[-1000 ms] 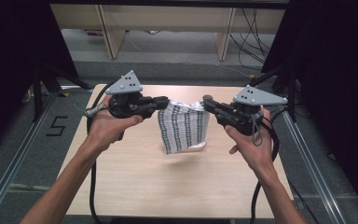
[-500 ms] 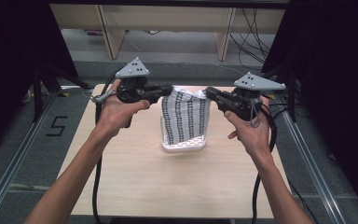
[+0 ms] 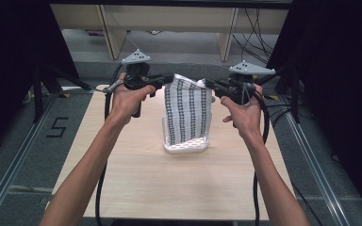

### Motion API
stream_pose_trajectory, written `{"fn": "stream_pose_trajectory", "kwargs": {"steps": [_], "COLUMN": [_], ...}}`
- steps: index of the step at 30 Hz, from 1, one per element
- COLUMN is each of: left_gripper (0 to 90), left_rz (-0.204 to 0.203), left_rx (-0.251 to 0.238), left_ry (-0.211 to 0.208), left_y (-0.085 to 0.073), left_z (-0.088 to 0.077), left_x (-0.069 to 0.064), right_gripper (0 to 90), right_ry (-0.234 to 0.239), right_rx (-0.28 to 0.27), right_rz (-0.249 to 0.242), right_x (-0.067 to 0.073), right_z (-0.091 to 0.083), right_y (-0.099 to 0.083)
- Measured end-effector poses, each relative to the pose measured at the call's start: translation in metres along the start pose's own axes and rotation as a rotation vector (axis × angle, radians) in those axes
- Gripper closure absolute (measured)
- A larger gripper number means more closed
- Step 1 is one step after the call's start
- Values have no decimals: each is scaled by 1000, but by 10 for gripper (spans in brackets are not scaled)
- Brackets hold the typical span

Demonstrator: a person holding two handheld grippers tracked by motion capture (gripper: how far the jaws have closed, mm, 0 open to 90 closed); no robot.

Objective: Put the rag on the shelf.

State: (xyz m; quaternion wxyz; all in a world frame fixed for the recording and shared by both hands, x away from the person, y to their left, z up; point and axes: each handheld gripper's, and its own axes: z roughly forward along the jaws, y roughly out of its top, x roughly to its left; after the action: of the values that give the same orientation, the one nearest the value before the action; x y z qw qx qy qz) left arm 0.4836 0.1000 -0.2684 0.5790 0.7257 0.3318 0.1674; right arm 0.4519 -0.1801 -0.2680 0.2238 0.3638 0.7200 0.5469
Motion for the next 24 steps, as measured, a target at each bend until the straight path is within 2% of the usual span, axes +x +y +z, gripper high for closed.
{"fn": "stream_pose_trajectory", "kwargs": {"steps": [2,3,7,8,10,11,13,16,18,21,23,24], "left_gripper": [844,844,841,840,838,836,835,834,833,830,828,828], "left_rz": [-9,-28,-52,-59,-66,-77,-91,-94,-105,-112,-122,-123], "left_rx": [-2,-5,-3,4,7,9,16,24,39,44,58,56], "left_ry": [7,20,37,50,55,65,74,82,98,100,105,100], "left_y": [-1,-2,-4,-6,-7,-8,-11,-13,-17,-20,-26,-27], "left_z": [2,6,13,18,20,25,30,34,39,41,43,44], "left_x": [2,7,13,16,18,21,24,27,31,34,38,39], "right_gripper": [870,869,868,868,868,867,867,866,865,865,864,863], "right_ry": [-8,-6,-16,-18,-26,-32,-40,-42,-54,-57,-65,-61], "right_rx": [-8,8,28,43,48,58,69,84,101,113,126,128], "right_rz": [-11,16,24,57,55,59,87,73,95,90,114,94], "right_x": [-2,-4,-11,-13,-15,-20,-22,-26,-28,-31,-31,-34], "right_z": [3,11,24,28,30,38,43,50,58,65,69,71], "right_y": [0,2,2,1,0,-3,-6,-8,-12,-14,-16,-17]}}
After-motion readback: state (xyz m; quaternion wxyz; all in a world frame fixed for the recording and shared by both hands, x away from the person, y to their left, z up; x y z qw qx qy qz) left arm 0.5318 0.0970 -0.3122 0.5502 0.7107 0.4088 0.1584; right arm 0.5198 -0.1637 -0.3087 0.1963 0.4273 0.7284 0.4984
